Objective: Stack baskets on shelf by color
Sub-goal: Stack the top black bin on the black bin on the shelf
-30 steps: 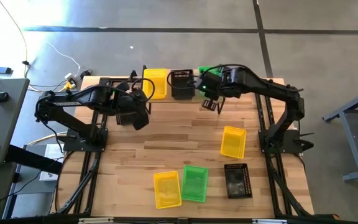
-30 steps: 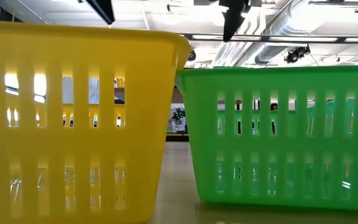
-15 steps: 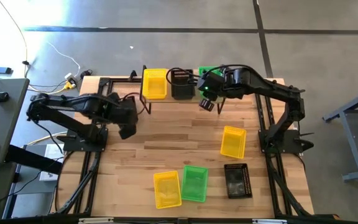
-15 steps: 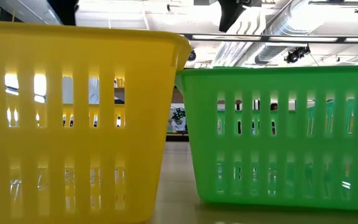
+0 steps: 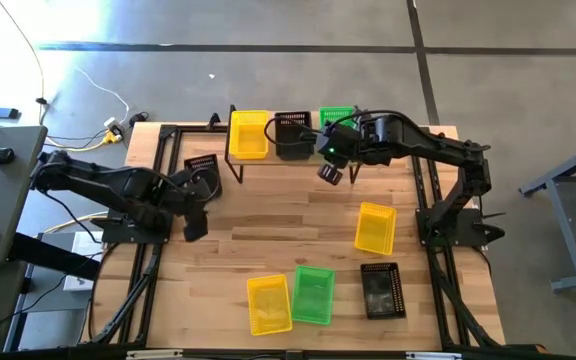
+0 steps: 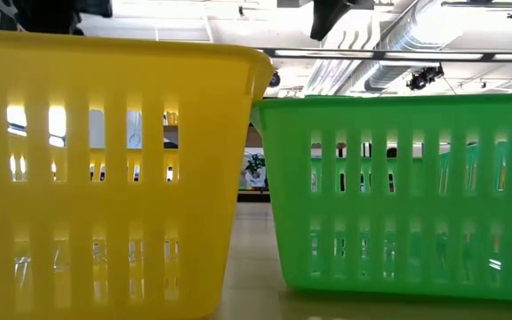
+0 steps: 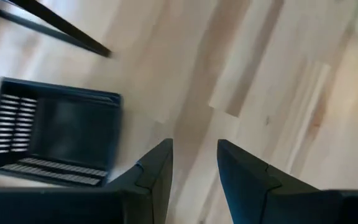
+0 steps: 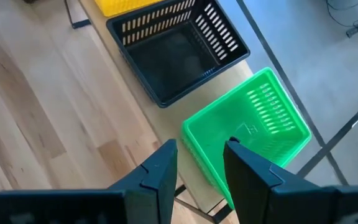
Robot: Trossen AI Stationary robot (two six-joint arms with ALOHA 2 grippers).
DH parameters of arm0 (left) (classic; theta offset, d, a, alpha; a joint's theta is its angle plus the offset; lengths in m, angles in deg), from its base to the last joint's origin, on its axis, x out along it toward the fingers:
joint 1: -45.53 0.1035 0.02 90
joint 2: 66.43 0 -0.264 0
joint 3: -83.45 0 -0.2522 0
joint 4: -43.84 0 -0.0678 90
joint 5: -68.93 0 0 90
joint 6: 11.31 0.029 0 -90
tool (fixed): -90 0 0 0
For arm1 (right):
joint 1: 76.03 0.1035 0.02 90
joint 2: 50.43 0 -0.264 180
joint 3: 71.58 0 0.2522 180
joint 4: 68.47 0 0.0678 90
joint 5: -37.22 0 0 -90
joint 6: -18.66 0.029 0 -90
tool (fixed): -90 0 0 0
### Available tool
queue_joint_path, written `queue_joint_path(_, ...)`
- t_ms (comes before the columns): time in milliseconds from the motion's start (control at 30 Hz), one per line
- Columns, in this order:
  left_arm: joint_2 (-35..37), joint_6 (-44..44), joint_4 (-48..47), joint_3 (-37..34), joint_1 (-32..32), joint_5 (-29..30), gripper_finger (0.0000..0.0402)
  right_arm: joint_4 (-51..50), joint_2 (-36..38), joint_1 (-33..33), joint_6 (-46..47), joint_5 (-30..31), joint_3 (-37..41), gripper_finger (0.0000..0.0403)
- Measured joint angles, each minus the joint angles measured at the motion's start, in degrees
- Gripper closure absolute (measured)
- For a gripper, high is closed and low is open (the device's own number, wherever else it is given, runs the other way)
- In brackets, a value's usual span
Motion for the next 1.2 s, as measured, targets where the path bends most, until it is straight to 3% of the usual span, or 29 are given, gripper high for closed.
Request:
queue_joint_path(133, 0.08, 0.02, 3.38, -2.91, -0.22, -4.18, 0.0284, 0.01, 0.00, -0.22, -3.07, 0.87, 0.00, 0.0286)
queue_joint_path(300, 0.12, 0.93, 9.15, -6.78, -0.22, -4.53, 0.0284, 0.01, 0.00, -0.24, -7.54, 3.51, 0.00, 0.0286)
queue_joint_path(633, -0.43, 2.34, 13.74, -15.09, -0.22, 5.75, 0.0284, -0.24, 1.22, -0.52, -17.36, 12.39, 0.00, 0.0286)
queue_joint_path(933, -2.77, 2.16, 14.98, -17.76, 2.26, 10.73, 0.0284, -0.41, 3.86, -3.12, -18.07, 12.11, 0.00, 0.0286)
queue_joint_path(1200, -9.60, 2.14, 15.11, -17.76, 8.48, 10.65, 0.0284, -0.58, 4.11, -4.71, -20.34, 11.96, 0.00, 0.0286)
